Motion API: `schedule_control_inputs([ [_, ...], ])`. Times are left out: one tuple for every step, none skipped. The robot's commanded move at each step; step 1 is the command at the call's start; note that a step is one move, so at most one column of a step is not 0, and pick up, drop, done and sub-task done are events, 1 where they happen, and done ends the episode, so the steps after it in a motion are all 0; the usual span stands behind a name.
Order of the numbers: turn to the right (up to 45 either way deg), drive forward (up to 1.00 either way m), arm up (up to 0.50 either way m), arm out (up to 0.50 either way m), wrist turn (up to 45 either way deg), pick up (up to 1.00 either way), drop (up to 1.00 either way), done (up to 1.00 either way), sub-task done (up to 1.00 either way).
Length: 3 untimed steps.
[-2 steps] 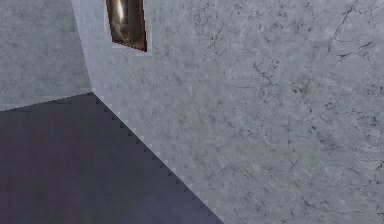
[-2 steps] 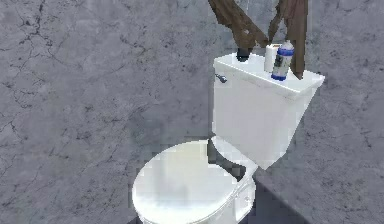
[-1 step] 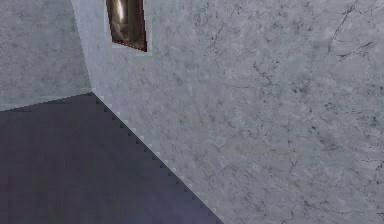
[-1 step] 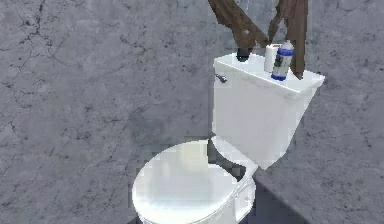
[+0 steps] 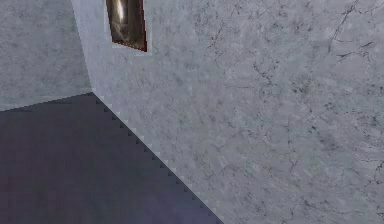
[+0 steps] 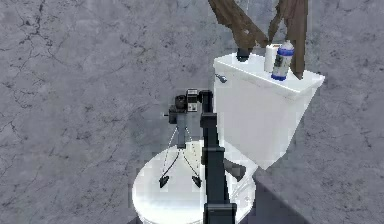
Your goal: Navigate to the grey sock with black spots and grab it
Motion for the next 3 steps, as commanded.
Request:
schedule_control_inputs([
  [0.0,0.00,0.00,0.00,45.0,0.00,0.00,0.00,0.00],
  [0.0,0.00,0.00,0.00,45.0,0.00,0.00,0.00,0.00],
  [0.0,0.00,0.00,0.00,45.0,0.00,0.00,0.00,0.00],
])
